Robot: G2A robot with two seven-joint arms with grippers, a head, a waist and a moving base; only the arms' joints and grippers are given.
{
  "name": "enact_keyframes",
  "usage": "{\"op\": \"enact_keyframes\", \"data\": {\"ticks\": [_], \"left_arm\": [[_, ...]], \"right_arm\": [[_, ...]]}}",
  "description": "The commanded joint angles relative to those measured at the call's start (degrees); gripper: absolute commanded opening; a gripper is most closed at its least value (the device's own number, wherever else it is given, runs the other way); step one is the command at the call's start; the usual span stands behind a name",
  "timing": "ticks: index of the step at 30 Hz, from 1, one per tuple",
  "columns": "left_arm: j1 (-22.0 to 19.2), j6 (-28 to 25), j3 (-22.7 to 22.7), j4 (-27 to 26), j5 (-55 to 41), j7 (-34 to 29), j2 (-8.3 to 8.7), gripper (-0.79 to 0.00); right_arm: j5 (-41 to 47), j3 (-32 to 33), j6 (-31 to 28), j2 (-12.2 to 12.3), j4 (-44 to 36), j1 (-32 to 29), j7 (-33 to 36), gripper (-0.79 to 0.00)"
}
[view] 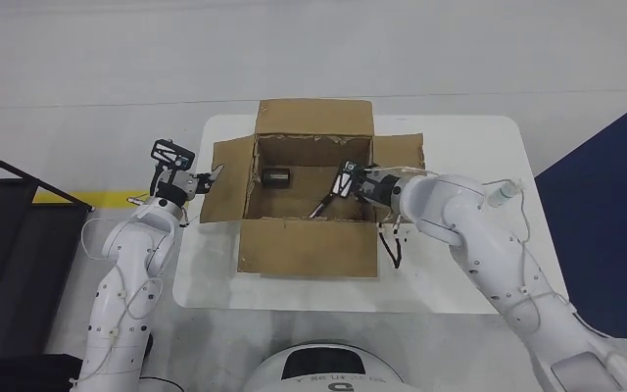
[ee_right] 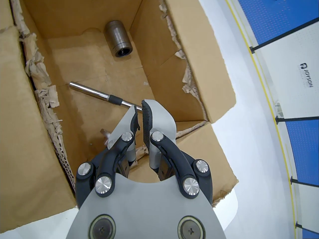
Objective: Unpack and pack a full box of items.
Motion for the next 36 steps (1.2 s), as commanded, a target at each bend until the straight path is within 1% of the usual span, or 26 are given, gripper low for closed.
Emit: {"op": "enact_keyframes", "data": {"ticks": [1, 4, 7, 10, 11, 13, 14, 15, 17, 19, 21, 22, 25, 28, 29, 31, 34, 36], "left_arm": [[0.00, 0.00, 0.00, 0.00, 0.00, 0.00, 0.00, 0.000], [0.00, 0.00, 0.00, 0.00, 0.00, 0.00, 0.00, 0.000], [0.00, 0.00, 0.00, 0.00, 0.00, 0.00, 0.00, 0.000], [0.00, 0.00, 0.00, 0.00, 0.00, 0.00, 0.00, 0.000], [0.00, 0.00, 0.00, 0.00, 0.00, 0.00, 0.00, 0.000], [0.00, 0.00, 0.00, 0.00, 0.00, 0.00, 0.00, 0.000], [0.00, 0.00, 0.00, 0.00, 0.00, 0.00, 0.00, 0.000], [0.00, 0.00, 0.00, 0.00, 0.00, 0.00, 0.00, 0.000], [0.00, 0.00, 0.00, 0.00, 0.00, 0.00, 0.00, 0.000], [0.00, 0.00, 0.00, 0.00, 0.00, 0.00, 0.00, 0.000], [0.00, 0.00, 0.00, 0.00, 0.00, 0.00, 0.00, 0.000], [0.00, 0.00, 0.00, 0.00, 0.00, 0.00, 0.00, 0.000], [0.00, 0.00, 0.00, 0.00, 0.00, 0.00, 0.00, 0.000], [0.00, 0.00, 0.00, 0.00, 0.00, 0.00, 0.00, 0.000], [0.00, 0.00, 0.00, 0.00, 0.00, 0.00, 0.00, 0.000], [0.00, 0.00, 0.00, 0.00, 0.00, 0.00, 0.00, 0.000], [0.00, 0.00, 0.00, 0.00, 0.00, 0.00, 0.00, 0.000], [0.00, 0.00, 0.00, 0.00, 0.00, 0.00, 0.00, 0.000]], "right_arm": [[1.70, -2.39, -0.74, -0.81, 2.72, 2.90, 1.27, -0.785], [3.98, -5.53, -1.62, -1.95, 5.35, 6.38, 4.69, -0.785], [9.17, -8.19, -4.44, -2.95, 8.53, 9.83, 11.21, -0.785], [14.55, -10.85, -4.44, -4.15, 11.36, 13.52, 18.44, -0.785], [15.97, -11.71, -4.57, -4.53, 12.21, 14.64, 20.10, -0.656], [18.06, -13.52, -4.36, -5.29, 13.73, 16.58, 23.18, -0.529], [19.24, -14.53, -4.51, -5.68, 14.48, 17.49, 24.83, -0.493], [20.34, -15.92, -3.83, -6.08, 15.44, 18.46, 26.06, -0.474], [22.98, -19.56, -1.90, -6.88, 17.89, 20.85, 28.01, -0.413], [25.28, -23.76, -0.46, -7.71, 20.25, 23.98, 29.44, -0.394], [27.83, -27.42, 0.51, -8.59, 22.42, 26.76, 30.41, -0.314], [28.89, -29.26, 0.84, -9.06, 23.34, 28.03, 30.75, -0.299], [31.40, -34.14, 1.82, -10.56, 26.08, 31.16, 31.72, -0.185], [33.32, -37.84, 2.35, -12.04, 28.34, 33.37, 32.25, -0.142], [33.97, -38.61, 2.32, -12.47, 28.96, 34.01, 32.21, -0.139], [34.73, -40.11, 2.21, -13.28, 30.39, 34.93, 32.11, -0.139], [35.48, -42.00, 2.51, -14.59, 32.99, 35.97, 32.41, -0.169], [35.70, -43.18, 2.70, -15.53, 34.81, 36.77, 32.60, -0.175]]}}
